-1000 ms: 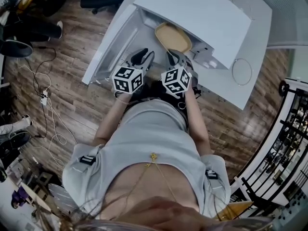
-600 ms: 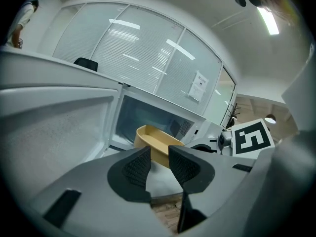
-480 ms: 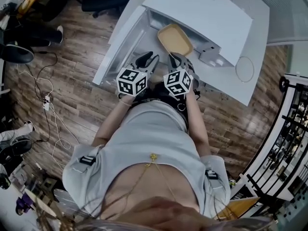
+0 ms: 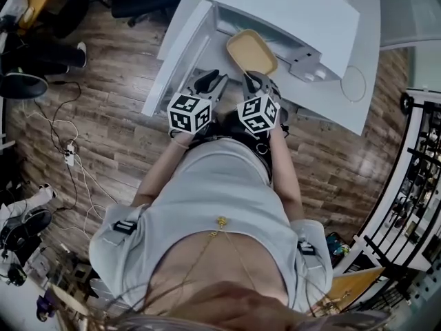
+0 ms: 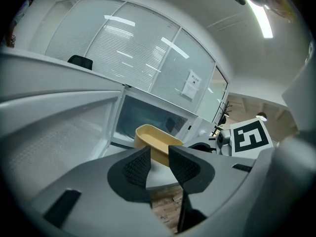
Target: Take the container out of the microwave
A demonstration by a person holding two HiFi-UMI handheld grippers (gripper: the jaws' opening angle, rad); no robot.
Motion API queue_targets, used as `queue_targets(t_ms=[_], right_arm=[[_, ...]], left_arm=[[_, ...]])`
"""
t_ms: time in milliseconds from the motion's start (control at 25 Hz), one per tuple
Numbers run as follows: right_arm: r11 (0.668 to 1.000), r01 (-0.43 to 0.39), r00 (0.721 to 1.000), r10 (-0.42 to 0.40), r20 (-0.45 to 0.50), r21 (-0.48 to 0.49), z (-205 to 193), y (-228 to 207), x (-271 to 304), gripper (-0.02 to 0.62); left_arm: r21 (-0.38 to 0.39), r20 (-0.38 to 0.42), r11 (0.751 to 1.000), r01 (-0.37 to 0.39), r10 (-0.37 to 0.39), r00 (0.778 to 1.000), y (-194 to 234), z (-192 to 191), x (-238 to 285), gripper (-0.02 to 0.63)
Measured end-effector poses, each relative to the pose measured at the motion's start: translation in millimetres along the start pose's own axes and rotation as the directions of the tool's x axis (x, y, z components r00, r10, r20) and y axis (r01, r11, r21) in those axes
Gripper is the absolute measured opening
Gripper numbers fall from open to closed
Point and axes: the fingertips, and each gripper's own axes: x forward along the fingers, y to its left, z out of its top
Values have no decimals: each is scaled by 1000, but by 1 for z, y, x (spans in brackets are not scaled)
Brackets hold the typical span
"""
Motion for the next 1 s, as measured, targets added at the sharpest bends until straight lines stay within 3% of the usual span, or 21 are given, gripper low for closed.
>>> queue_targets(t_ms=[1000], right_arm=[[990,88,996,-85,-33,110,-2,69,-57,32]], left_arm=[[38,-27,992,123,-122,992,-20,-38,-47,127]])
